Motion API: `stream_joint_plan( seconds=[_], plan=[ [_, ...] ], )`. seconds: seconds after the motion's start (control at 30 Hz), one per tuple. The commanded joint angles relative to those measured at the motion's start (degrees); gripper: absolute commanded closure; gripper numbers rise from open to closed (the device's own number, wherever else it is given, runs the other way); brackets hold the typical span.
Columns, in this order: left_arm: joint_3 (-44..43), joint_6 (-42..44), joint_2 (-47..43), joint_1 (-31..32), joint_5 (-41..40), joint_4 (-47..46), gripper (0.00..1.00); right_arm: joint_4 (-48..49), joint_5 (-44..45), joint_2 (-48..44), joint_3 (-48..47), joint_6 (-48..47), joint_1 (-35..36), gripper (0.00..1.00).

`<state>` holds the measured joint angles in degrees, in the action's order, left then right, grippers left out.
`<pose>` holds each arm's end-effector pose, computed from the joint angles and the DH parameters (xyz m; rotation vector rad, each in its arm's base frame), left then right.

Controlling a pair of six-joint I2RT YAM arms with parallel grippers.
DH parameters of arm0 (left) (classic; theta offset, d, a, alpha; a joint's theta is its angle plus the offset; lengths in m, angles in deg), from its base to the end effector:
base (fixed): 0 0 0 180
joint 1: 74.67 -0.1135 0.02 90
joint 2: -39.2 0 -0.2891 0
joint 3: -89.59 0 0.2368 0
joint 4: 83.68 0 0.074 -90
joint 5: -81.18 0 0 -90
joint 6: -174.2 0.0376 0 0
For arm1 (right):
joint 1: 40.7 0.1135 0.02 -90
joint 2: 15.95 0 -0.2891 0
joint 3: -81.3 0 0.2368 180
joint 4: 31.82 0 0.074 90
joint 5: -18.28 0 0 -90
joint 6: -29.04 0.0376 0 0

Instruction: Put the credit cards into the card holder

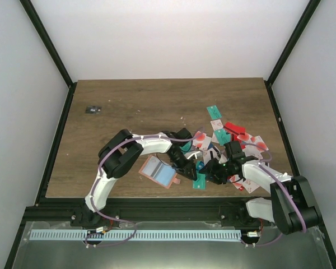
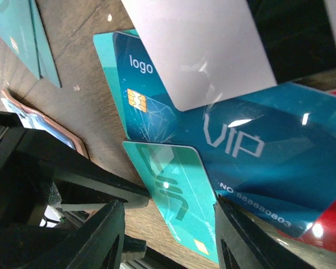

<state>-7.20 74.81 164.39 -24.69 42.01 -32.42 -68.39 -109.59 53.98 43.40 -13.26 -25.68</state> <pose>0.2429 -0.3346 0.1410 -1.0057 -2.3975 1.1886 0.1479 0.0636 0.1629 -0.6334 -2.8266 -1.1310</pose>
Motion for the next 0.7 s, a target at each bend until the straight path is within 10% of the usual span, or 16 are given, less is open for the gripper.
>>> stream_joint_plan(
  seconds=[0.0,0.23,0.67],
  plan=[
    [0.5,1.2,0.7,1.4,0.2,2.1,0.69,-4.7,1.6,-0.8,-1.8,-0.4,0.4,0.53],
    [-2.5,-1.9,-2.9,1.4,-14.0,2.8,0.69,-12.2,-2.2,0.2,-2.3,-4.7,0.5,0.48],
    [-7.2,-3.5,-1.7,1.4,-16.3,-0.2,0.7,-19.2,-6.0,-7.1,1.8,-5.2,0.7,0.37]
  ],
)
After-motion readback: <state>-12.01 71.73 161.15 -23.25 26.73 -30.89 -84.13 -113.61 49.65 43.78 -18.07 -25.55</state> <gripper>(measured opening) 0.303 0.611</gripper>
